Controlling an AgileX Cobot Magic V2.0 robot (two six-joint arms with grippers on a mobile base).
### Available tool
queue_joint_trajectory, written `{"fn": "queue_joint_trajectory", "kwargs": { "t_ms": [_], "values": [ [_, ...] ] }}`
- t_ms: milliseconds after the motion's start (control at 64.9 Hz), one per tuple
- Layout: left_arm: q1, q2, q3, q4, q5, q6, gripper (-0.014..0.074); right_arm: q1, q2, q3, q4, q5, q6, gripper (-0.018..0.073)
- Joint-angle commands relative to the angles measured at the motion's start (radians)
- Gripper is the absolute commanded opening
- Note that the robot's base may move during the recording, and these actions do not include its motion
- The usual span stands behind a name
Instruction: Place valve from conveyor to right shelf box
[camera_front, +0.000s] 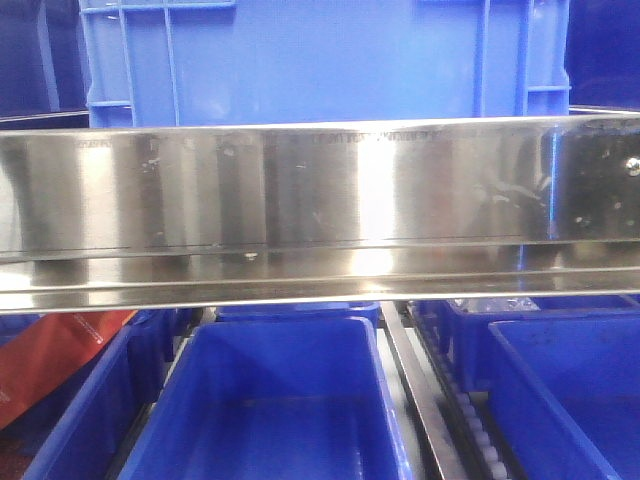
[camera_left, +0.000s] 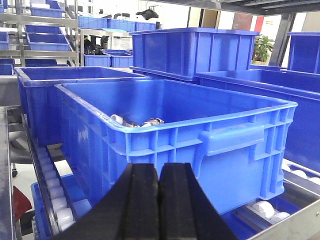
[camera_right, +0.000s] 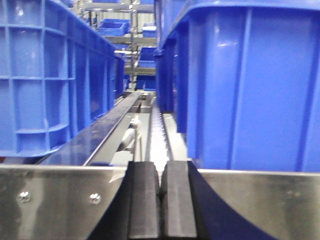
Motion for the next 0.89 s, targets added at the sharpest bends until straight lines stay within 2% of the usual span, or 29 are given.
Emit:
{"fn": "queue_joint_trajectory", "kwargs": {
  "t_ms": [0, 878],
  "values": [
    [0.003, -0.003, -0.001, -0.002, -0.018, -0.004, -0.0111, 0.008, -0.004, 0.002, -0.006, -0.013, -0.004, -0.0163],
    [0.003, -0.003, -0.001, 0.000, -0.018, -0.004, -0.0111, 0.008, -0.004, 0.002, -0.006, -0.013, -0.004, -0.0163]
  ]
}}
